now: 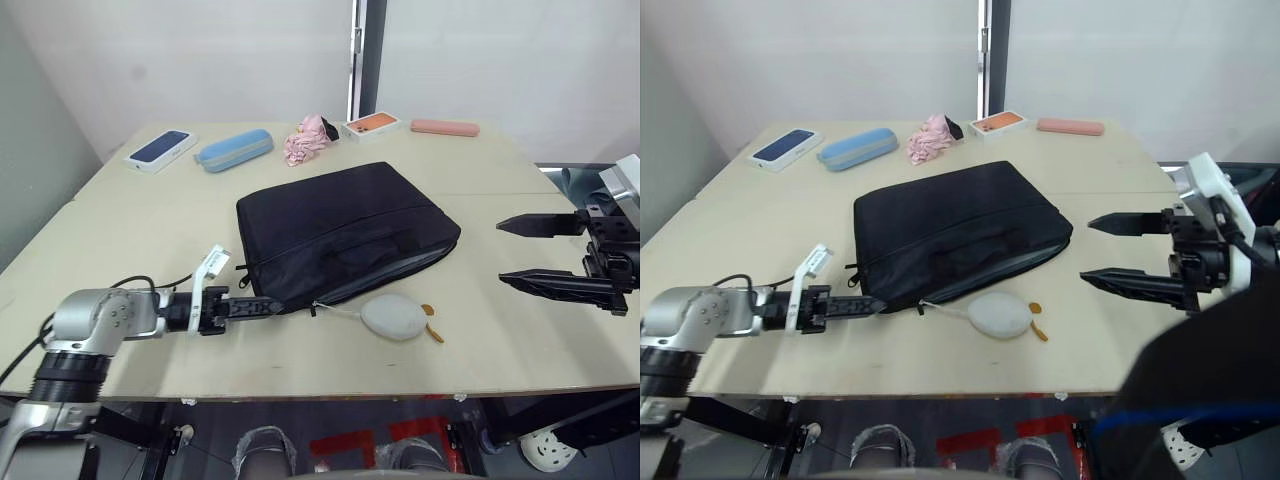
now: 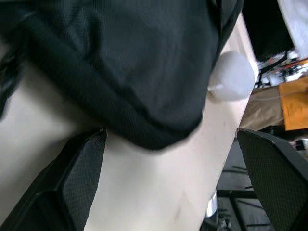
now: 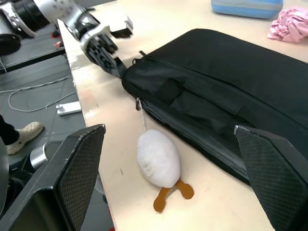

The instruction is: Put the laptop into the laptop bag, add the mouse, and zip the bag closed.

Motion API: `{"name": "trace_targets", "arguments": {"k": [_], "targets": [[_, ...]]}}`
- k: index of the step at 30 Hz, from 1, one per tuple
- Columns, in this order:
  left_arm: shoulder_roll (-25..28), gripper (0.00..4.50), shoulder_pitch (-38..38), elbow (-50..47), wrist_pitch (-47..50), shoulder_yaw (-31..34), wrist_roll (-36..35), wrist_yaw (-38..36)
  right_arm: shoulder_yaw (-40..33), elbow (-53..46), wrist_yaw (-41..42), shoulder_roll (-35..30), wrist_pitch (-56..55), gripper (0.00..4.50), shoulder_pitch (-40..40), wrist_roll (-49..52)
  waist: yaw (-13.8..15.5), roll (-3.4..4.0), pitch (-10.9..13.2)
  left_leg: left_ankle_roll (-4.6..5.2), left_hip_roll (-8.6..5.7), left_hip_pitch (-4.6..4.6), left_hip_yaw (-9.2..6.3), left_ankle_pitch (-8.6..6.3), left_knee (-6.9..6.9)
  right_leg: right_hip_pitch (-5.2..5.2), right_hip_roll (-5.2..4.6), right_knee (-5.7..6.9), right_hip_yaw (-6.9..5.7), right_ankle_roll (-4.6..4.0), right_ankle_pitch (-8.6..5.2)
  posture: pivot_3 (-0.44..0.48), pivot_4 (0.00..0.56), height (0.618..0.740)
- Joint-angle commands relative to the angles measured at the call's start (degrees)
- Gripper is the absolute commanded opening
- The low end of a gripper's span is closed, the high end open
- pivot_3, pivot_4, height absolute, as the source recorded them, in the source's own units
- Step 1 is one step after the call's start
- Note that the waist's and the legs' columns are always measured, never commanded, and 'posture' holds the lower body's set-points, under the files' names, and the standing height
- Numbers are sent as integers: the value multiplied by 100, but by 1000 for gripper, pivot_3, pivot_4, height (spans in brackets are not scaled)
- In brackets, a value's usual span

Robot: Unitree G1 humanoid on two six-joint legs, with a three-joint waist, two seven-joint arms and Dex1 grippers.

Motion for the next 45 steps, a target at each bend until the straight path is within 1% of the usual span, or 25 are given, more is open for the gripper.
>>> {"name": "trace_targets", "arguments": {"k": [1, 4, 5, 7, 8, 11, 14, 15, 17, 19, 22, 23, 26, 28, 30, 33, 35, 38, 42, 45], "targets": [[-238, 4500, -243, 287, 59, 141, 64, 299, -167, -96, -87, -112, -158, 4487, 37, 116, -8, -1, -3, 2, -1, -3, 0, 0, 3, -1, 0, 0, 1, 0, 1, 0, 150, 740], [-378, 4500, -341, 567, -13, 148, 192, 492, -177, -147, -155, -129, -170, 4487, 101, 174, -5, 3, -6, 4, -3, -1, 0, 0, 3, 3, -2, 0, 2, 1, 1, 0, 150, 740], [-416, 4247, -402, 654, -11, 220, 154, 498, -183, -157, -162, -147, -183, 4500, 138, 173, 3, 6, -8, 5, -3, 0, -1, 0, 3, 3, -3, 0, 1, 1, 1, 0, 150, 740], [-402, 3685, -508, 676, 56, 376, -8, 394, -178, -155, -177, -173, -208, 4500, 191, 181, 4, 5, -7, 5, -3, 0, -2, 0, 3, 4, -3, 1, 0, 2, 1, 0, 150, 740], [-361, 3304, -552, 667, 98, 420, -55, 365, -172, -142, -182, -187, -226, 4500, 208, 192, 2, 4, -7, 5, -3, -2, -4, 0, 4, 3, -3, 1, -2, 3, 1, 0, 150, 740], [-1, 2255, -586, 537, 180, 347, -100, 72, -61, -105, -209, -217, -309, 4500, 205, 192, -25, 1, -4, 5, -3, -12, -4, 0, 5, -4, -2, -3, -4, 4, 1, 0, 150, 740], [322, 1220, -696, 706, 132, 273, 4, -132, 85, -40, -205, -244, -432, 4500, 184, 134, -51, 1, -3, 5, 0, -16, -5, 0, -7, -13, 1, -7, -9, 8, -1, 0, 150, 740], [469, 782, -737, 823, -10, 185, 146, -214, 168, -5, -210, -249, -477, 4500, 150, 123, -49, 1, -3, 5, 1, -20, -5, 0, -10, -19, 1, -7, -11, 11, -2, 0, 150, 740], [651, 207, -777, 935, -176, 43, 309, -392, 271, 40, -214, -264, -543, 4500, 118, 111, -60, 1, -3, 5, 1, -21, -4, 0, -15, -20, 2, -9, -11, 15, -5, 0, 150, 740], [928, 207, -773, 960, -265, -136, 367, -819, 442, 47, -211, -290, -640, 4500, 91, 54, -67, 0, -2, 5, 1, -22, -2, 0, -20, -21, 1, -17, -11, 15, -5, 0, 150, 740], [1690, 207, -717, 1107, -706, -686, 677, -1990, 804, 27, -194, -275, -838, 4500, -35, -12, -91, -9, 4, 6, 5, -23, -2, -1, -29, -23, 5, -24, -13, 15, -5, 0, 150, 740], [1845, 207, -736, 1206, -839, -834, 772, -2262, 884, 29, -182, -269, -869, 4500, -72, -4, -100, -9, 4, 5, 7, -22, -2, -1, -32, -26, 7, -23, -13, 17, -6, 0, 150, 740], [2471, 207, -966, 1999, -1588, -1493, 1390, -3570, 1467, -99, -248, -102, -963, 4500, -372, 88, -85, -8, 4, 4, 3, -13, 7, -1, -51, -25, 4, -27, -8, 22, -10, 0, 150, 740], [2600, 207, -1172, 2469, -1918, -1789, 1723, -4091, 1747, -132, -267, -48, -985, 4500, -523, 94, -75, -8, 4, 4, 5, -10, 7, -1, -52, -24, 6, -27, -8, 22, -9, 0, 150, 740], [2771, 207, -1348, 2885, -2274, -2268, 1841, -4344, 2249, -148, -312, 85, -1056, 4500, -815, -32, -56, -8, 4, 4, 2, -10, 8, -1, -51, -22, 2, -28, -8, 21, -9, 0, 150, 740], [2697, 207, -1766, 3620, -2779, -2764, 2083, -4402, 2825, -41, -417, 279, -1084, 4500, -1280, -209, -11, -8, 4, 3, 1, -9, 5, -1, -47, -19, 0, -19, -10, 19, -8, 0, 150, 740], [2389, 207, -2239, 4359, -3151, -2833, 2418, -4402, 3202, 86, -455, 448, -1097, 4500, -1639, -351, 1, -8, 4, 3, 1, -10, 2, -1, -38, -18, -1, -12, -12, 17, -7, 0, 150, 740], [1978, 207, -2787, 5250, -3595, -2735, 2843, -4360, 3648, 267, -505, 652, -1098, 4500, -2019, -607, 48, -8, 4, 2, 2, -9, -7, -1, -13, -9, -3, 5, -14, 15, -6, 0, 150, 740], [1472, 207, -3379, 6022, -3962, -2331, 3186, -3759, 4255, 632, -575, 1010, -1129, 4500, -2504, -1024, 58, -9, 4, 3, -2, -12, -10, -1, 10, -1, -7, 10, -13, -2, 5, 0, 150, 740], [1241, 191, -3588, 6254, -4095, -2074, 3337, -3576, 4454, 854, -582, 1258, -1093, 3737, -2764, -1135, 58, -9, 4, 3, -1, -13, -16, -1, 20, -1, -7, 23, -15, -3, 5, 0, 150, 740]]}}
